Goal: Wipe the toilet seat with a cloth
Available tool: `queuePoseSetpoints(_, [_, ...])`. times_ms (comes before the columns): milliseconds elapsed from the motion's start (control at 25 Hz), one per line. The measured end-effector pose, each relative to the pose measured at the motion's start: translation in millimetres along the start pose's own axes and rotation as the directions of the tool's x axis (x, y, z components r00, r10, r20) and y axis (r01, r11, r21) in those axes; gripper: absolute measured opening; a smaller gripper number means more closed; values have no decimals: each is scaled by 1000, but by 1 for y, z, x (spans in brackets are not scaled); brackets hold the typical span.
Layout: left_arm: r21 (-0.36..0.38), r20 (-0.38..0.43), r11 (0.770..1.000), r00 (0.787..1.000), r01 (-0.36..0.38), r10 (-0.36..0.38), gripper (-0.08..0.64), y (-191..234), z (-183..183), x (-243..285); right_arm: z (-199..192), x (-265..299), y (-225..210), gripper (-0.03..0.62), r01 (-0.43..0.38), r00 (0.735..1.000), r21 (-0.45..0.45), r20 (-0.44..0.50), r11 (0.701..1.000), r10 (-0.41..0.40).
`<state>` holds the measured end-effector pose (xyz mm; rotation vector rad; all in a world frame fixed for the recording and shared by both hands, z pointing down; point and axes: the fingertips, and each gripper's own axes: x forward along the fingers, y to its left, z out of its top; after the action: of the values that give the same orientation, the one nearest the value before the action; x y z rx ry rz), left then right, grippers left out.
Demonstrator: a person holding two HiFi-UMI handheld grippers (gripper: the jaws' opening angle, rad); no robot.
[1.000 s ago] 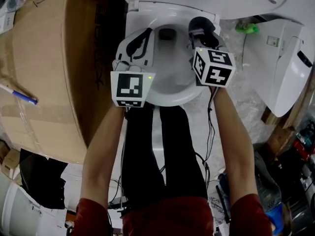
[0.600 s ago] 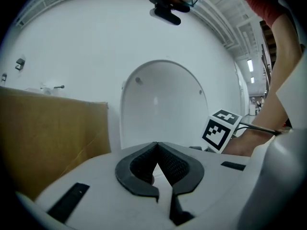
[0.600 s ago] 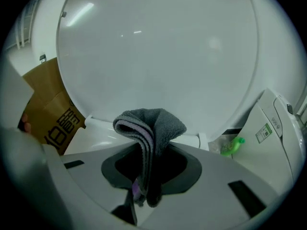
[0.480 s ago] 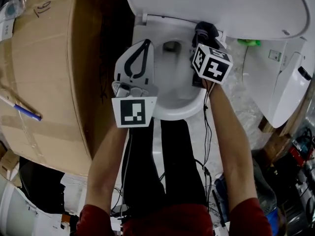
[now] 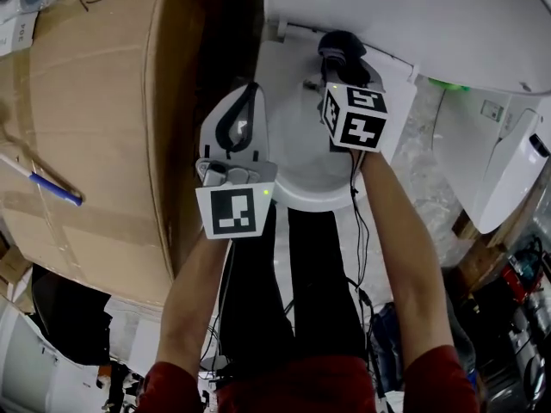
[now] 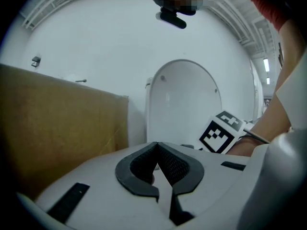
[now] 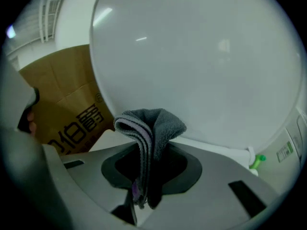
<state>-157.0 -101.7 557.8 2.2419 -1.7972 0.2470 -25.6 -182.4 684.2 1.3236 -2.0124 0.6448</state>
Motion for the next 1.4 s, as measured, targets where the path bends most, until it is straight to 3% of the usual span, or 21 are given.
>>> queuePoseSetpoints(120, [-17, 3, 999, 999, -31, 31, 12, 11, 2, -14, 11, 15, 52, 75, -115, 993, -144, -33, 983, 111])
queuePoseSetpoints(200, [-10, 8, 999, 999, -49, 50, 12, 16, 2, -25, 17, 23, 82, 77, -186, 982, -238, -58, 953, 177])
queuePoseSetpoints(440, [21, -7, 997, 997, -74, 74, 12, 27, -5, -53, 15, 28, 133, 75, -316, 947, -512, -118, 799, 298])
queuePoseSetpoints(560, [32, -21, 996, 996, -85, 86, 12, 32, -11, -66, 3, 20, 144, 75, -386, 918, -558, -156, 734, 365])
queuePoseSetpoints(760, [15, -34, 994, 993, -110, 110, 12, 31, -20, -92, -53, -20, 179, 75, -544, 828, -616, -281, 570, 486])
queuePoseSetpoints(960, [46, -67, 994, 993, -96, 99, 12, 20, -34, -125, -108, -64, 196, 75, -614, 769, -634, -344, 470, 539])
queuePoseSetpoints(1120, [64, -98, 992, 988, -111, 117, 12, 16, -50, -151, -157, -102, 211, 75, -665, 714, -660, -426, 349, 555])
queuePoseSetpoints(1320, [79, -107, 990, 987, -116, 124, 12, 8, -61, -169, -207, -141, 215, 75, -687, 687, -676, -483, 268, 543])
queuePoseSetpoints(1400, [76, -111, 990, 986, -118, 126, 12, 4, -64, -174, -223, -155, 214, 75, -699, 678, -666, -505, 259, 534])
